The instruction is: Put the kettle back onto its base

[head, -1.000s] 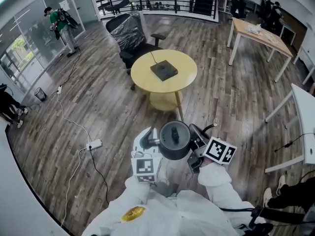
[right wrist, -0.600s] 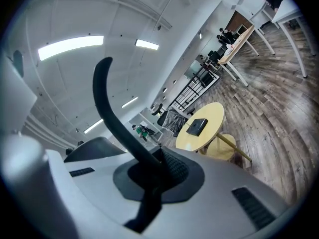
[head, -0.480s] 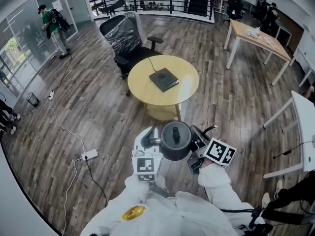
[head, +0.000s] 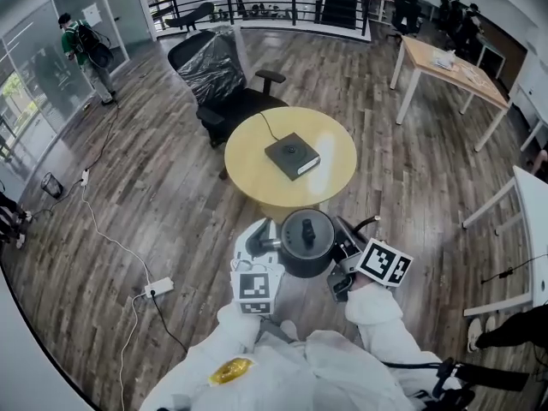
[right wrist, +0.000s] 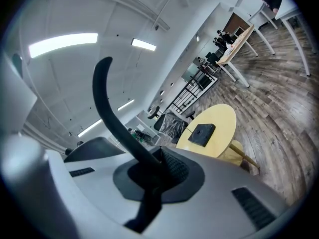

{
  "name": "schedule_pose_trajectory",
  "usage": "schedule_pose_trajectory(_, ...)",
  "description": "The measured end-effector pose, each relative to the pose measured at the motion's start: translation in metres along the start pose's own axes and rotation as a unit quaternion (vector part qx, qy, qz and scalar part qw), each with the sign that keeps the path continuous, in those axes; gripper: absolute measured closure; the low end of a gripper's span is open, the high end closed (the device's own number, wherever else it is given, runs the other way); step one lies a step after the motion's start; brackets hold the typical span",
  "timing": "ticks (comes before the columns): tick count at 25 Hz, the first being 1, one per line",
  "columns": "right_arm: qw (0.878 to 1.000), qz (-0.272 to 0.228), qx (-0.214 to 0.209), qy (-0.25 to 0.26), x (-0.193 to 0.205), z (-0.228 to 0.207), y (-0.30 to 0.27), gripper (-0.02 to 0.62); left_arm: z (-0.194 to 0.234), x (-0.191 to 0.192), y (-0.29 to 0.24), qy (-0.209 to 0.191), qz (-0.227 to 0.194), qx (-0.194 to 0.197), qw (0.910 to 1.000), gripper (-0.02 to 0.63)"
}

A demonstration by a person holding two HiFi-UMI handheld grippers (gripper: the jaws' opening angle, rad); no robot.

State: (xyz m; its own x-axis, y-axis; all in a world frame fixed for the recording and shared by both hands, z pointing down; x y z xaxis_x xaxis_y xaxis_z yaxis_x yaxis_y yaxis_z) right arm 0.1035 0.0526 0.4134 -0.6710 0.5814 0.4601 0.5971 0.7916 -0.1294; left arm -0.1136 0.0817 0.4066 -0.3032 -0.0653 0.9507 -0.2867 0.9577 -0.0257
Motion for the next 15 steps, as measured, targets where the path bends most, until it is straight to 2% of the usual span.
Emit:
schedule_pose_trajectory(9,1.000,-0.011,0.012,-0.006,-0.022,-0.008,-0.052,0.583,0.028,0.010,-0.054,-0.003,0.001,0.009,1.0000,0.607)
schedule_pose_trajectory(15,1.000,-0.001,0.008,-0.013,-0.040,-0.019,-0.092,0.583,0.044,0.019,-0.091,-0.007,0.009,0.006,0.9999,0.607)
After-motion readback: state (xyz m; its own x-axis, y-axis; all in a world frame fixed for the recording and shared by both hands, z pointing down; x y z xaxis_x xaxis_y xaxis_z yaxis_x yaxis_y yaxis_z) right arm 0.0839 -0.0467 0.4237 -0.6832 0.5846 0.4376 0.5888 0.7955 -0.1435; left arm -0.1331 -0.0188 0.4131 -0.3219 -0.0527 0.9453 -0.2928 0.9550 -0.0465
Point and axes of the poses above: the fingertips, and each gripper's own axes: y backward along the fingers, z to its left, x out of its underside, the point moved 8 cm from there along y, backward along the fingers, and after that the axes turned 13 degrees about -y, right-handed, at the moved point
